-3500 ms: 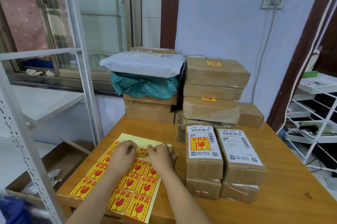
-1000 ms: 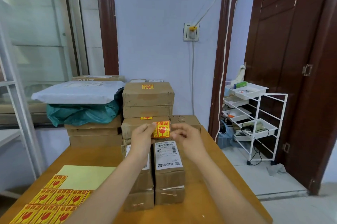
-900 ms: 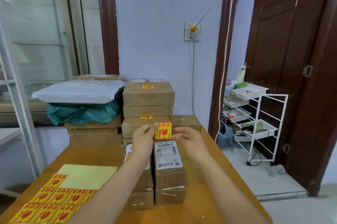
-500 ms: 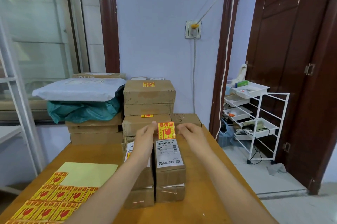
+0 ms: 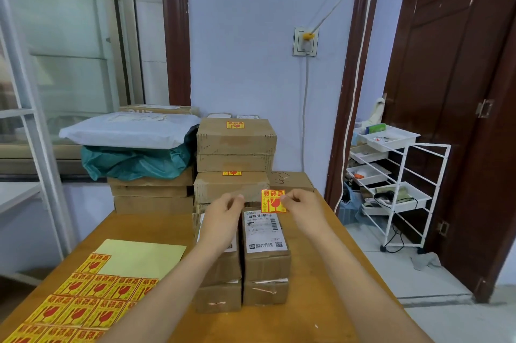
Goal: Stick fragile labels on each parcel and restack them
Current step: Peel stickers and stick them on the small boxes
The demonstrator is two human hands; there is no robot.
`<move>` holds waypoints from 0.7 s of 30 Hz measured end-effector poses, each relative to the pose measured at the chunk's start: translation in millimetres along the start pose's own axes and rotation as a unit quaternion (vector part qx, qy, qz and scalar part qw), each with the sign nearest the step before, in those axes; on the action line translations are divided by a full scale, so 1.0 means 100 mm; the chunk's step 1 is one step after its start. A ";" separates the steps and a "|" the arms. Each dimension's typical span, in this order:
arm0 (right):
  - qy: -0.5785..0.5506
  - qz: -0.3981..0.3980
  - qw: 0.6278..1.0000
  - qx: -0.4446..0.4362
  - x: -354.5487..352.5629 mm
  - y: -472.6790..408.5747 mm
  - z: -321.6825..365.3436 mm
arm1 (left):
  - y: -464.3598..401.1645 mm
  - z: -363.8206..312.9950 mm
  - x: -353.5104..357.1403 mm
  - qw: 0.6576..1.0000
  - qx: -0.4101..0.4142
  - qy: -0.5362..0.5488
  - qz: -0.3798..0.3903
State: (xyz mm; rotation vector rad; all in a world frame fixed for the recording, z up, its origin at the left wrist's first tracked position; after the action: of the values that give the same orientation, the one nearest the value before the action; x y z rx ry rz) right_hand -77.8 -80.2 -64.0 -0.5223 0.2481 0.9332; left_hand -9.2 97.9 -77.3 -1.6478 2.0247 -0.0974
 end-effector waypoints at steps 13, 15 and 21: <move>0.089 0.085 0.987 0.104 0.40 -0.02 -0.38 | 0.08 0.15 0.35 0.958 0.070 -0.232 0.154; 0.097 0.090 0.984 0.119 0.43 -0.02 -0.43 | 0.09 0.16 0.37 0.957 0.074 -0.231 0.159; 0.114 0.095 0.979 0.142 0.45 -0.02 -0.52 | 0.11 0.14 0.43 0.959 0.079 -0.217 0.165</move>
State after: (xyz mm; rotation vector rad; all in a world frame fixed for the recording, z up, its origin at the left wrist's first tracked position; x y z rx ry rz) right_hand -48.6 -76.9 -126.2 -0.3448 0.6388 1.0033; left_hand -18.4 64.9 -108.7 -1.0979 1.8605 0.2000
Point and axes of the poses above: each hand's wrist, its own y-axis away from the middle knuckle, its own x-axis out of the palm, z = x × y, the point moved 10 cm from there along -y, towards the middle knuckle, and after that the axes turned 1 degree about -z, right-handed, at the moved point
